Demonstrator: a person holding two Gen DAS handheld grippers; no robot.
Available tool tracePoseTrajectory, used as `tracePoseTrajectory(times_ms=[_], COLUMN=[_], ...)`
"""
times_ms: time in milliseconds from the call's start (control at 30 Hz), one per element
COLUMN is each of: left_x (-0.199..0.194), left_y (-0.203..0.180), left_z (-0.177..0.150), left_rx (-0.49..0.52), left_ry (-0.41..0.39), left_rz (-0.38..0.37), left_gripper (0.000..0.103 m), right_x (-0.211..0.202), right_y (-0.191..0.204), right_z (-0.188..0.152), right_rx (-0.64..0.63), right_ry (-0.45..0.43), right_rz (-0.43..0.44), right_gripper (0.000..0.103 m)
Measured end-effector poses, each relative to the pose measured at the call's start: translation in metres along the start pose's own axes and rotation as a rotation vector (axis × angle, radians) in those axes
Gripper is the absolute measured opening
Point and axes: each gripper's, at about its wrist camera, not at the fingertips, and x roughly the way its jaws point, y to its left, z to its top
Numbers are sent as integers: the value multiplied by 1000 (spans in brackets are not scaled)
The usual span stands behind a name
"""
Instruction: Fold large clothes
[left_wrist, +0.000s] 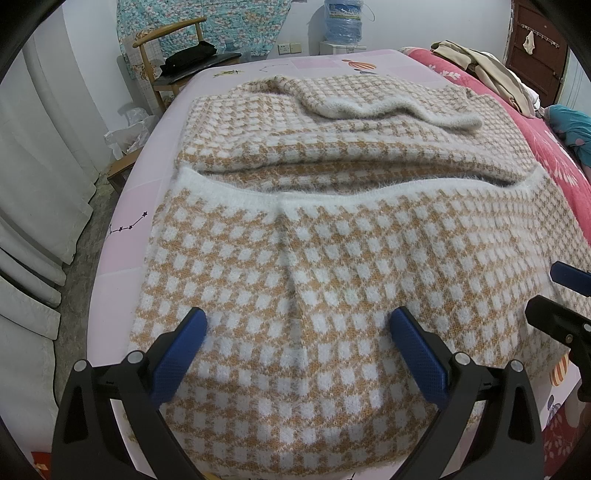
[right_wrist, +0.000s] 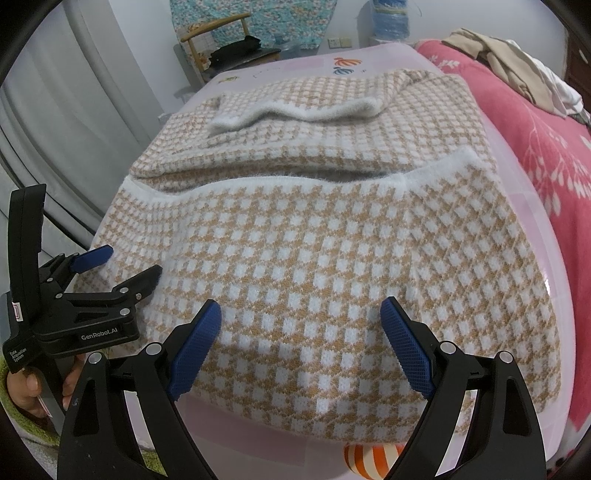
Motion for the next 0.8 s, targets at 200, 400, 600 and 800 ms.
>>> tracePoseTrajectory(times_ms=[200, 400, 600, 800], left_x=[0, 0, 0, -13], left_y=[0, 0, 1, 12], left_z=[0, 0, 0, -1], left_rx=[0, 1, 7, 0], left_ry=[0, -1, -6, -61], left_rz=[1, -2, -17, -89], left_gripper=[98, 98, 98, 98], right_x=[0, 0, 4, 9], right_y=[-1, -2, 3, 2], right_z=[0, 0, 1, 1], right_rx=[-2, -1, -5, -3], right_ry=[0, 0, 6, 9], right_rz=[0, 4, 8, 19], right_gripper=[84, 84, 84, 86])
